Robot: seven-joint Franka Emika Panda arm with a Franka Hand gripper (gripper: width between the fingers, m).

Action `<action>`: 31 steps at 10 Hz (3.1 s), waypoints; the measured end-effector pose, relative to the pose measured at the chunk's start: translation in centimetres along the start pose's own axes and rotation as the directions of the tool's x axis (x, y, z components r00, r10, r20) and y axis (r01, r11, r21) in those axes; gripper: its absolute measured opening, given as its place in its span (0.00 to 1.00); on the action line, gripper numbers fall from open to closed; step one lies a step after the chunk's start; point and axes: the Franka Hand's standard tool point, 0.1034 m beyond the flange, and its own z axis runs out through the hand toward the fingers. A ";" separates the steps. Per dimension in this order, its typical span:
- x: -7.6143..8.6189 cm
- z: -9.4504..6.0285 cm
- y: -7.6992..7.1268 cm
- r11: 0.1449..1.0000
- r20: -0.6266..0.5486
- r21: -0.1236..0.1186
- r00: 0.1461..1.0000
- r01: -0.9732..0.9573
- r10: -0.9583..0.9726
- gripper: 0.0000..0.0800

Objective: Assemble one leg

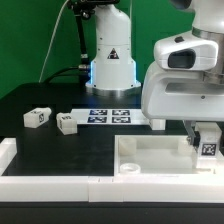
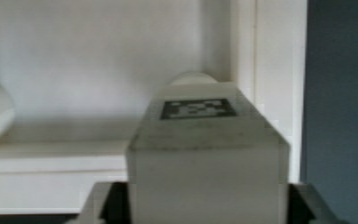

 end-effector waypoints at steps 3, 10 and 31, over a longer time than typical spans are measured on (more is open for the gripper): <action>0.0 0.0 0.2 0.952 0.001 -0.002 0.952 -0.307 0.307 0.36; -0.5 0.2 0.8 0.397 0.017 0.025 0.397 -0.917 0.917 0.36; -0.7 -0.1 0.5 0.964 -0.050 -0.019 0.963 0.263 -0.264 0.81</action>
Offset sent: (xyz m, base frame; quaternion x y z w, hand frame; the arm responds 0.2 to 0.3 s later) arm -0.0006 -0.0142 -0.0033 -0.0178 0.0082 0.2149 0.9764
